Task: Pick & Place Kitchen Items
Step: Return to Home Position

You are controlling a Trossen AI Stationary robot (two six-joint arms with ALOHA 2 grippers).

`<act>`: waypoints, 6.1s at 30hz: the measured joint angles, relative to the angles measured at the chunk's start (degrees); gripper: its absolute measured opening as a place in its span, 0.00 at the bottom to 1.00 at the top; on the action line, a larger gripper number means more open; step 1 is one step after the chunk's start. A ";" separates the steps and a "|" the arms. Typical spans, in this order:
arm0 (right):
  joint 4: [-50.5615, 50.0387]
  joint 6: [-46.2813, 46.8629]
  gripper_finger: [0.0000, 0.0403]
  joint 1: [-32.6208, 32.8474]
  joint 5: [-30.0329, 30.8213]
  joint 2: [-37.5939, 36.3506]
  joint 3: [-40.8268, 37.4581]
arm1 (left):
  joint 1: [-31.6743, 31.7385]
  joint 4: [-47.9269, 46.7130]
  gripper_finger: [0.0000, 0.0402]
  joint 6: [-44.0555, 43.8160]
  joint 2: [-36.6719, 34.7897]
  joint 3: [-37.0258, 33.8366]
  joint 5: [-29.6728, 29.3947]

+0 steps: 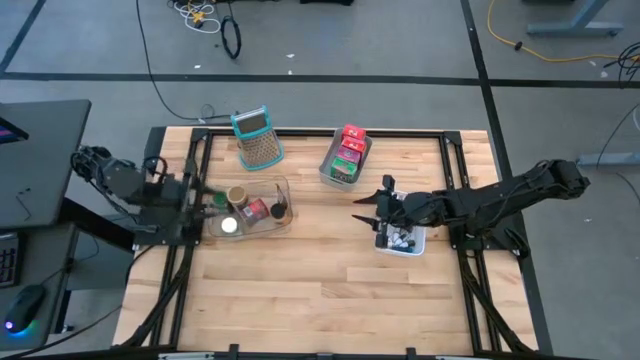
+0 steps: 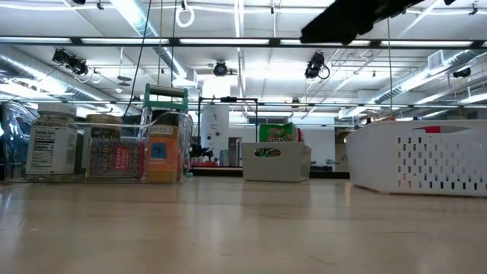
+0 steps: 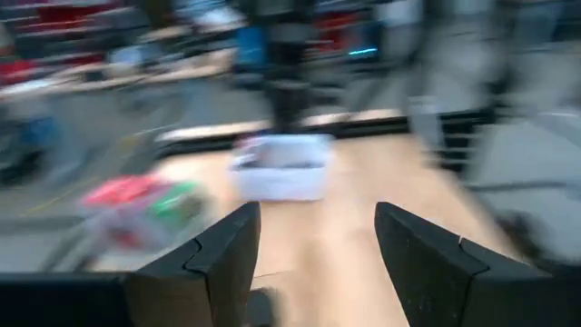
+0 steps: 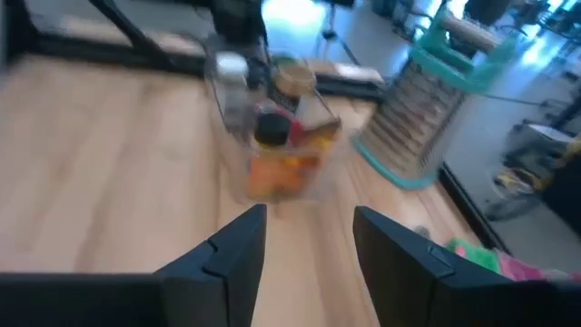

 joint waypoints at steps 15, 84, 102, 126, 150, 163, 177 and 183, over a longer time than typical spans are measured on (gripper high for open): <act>0.41 -0.41 0.44 -1.01 -12.57 -9.38 0.00 | 0.27 31.26 0.57 11.28 -9.21 -25.84 18.91; 7.97 7.53 0.44 -24.67 -36.59 -27.24 -17.28 | 24.98 44.16 0.57 -3.94 -10.04 -45.30 25.75; 25.93 18.30 0.44 -24.70 -31.78 -30.85 -32.98 | 24.98 44.16 0.57 10.71 -10.04 -45.32 25.70; 8.56 13.53 0.44 -24.70 -23.30 -54.00 -38.60 | 24.98 44.16 0.57 15.92 -10.04 -45.35 25.71; -4.69 11.82 0.44 -27.97 -27.12 -66.62 -38.64 | 24.98 44.18 0.57 15.81 -10.02 -45.37 25.75; 1.69 12.67 0.44 -27.93 -30.00 -66.34 -42.56 | 24.96 44.18 0.57 15.81 -10.02 -45.37 25.75; 1.66 12.39 0.44 -27.93 -30.01 -66.34 -42.56 | 24.96 44.18 0.57 15.81 -10.02 -45.37 25.74; 1.67 12.44 0.44 -27.93 -30.01 -66.34 -42.56 | 24.96 44.18 0.57 15.81 -10.02 -45.37 25.75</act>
